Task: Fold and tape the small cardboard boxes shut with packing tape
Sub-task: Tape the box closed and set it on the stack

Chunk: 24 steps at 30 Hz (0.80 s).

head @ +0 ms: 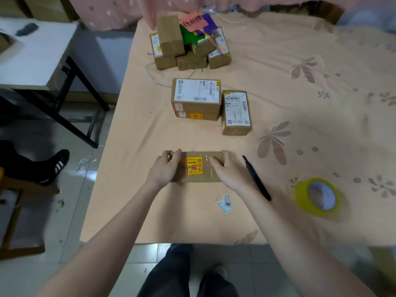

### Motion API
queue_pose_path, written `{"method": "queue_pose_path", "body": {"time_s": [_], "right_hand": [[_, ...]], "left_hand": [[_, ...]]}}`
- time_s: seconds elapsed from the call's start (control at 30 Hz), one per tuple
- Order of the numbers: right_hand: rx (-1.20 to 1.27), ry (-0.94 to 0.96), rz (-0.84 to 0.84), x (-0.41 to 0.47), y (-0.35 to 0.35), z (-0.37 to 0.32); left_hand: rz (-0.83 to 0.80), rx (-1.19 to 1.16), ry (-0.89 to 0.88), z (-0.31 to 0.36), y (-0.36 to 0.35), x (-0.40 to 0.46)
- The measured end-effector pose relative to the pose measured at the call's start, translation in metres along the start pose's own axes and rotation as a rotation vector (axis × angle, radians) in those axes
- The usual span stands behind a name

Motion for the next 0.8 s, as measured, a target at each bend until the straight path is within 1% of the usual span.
{"method": "queue_pose_path", "body": {"time_s": [0.07, 0.13, 0.2, 0.23, 0.3, 0.33, 0.4, 0.43, 0.53, 0.63, 0.7, 0.8], "right_hand": [[0.256, -0.001, 0.092, 0.001, 0.012, -0.004], [0.543, 0.015, 0.165, 0.002, 0.029, -0.009], [0.685, 0.06, 0.25, 0.0, 0.051, -0.017], [0.726, 0.081, 0.281, -0.002, 0.062, -0.02], [0.809, 0.138, 0.287, -0.008, 0.077, -0.026], [0.814, 0.164, 0.278, -0.011, 0.085, -0.03], [0.73, 0.199, 0.231, -0.016, 0.098, -0.037], [0.714, 0.219, 0.176, -0.018, 0.102, -0.039], [0.787, 0.238, -0.027, -0.019, 0.109, -0.045], [0.729, 0.256, -0.165, -0.021, 0.11, -0.054], [0.692, 0.295, -0.18, -0.021, 0.112, -0.061], [0.666, 0.278, -0.105, -0.023, 0.118, -0.064]], "left_hand": [[0.049, -0.113, -0.045, 0.013, 0.006, -0.005], [0.14, -0.24, -0.105, 0.029, 0.015, -0.011], [0.205, -0.369, -0.146, 0.044, 0.024, -0.017], [0.206, -0.407, -0.168, 0.052, 0.028, -0.02], [0.169, -0.406, -0.249, 0.071, 0.032, -0.024], [0.148, -0.41, -0.302, 0.081, 0.035, -0.026], [0.125, -0.45, -0.391, 0.098, 0.044, -0.032], [0.12, -0.47, -0.428, 0.104, 0.05, -0.034], [0.092, -0.465, -0.512, 0.125, 0.07, -0.035], [0.085, -0.354, -0.673, 0.154, 0.082, -0.038], [0.077, -0.277, -0.745, 0.172, 0.083, -0.041], [0.052, -0.276, -0.773, 0.191, 0.083, -0.038]]}}
Point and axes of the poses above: each hand's wrist, its own x-axis towards the middle knuckle, its own y-axis out of the back of the hand, z = x × y, the point moved 7 cm from there along x, towards the middle knuckle, and after that the axes turned 4 degrees about x, right-handed, at the moved point
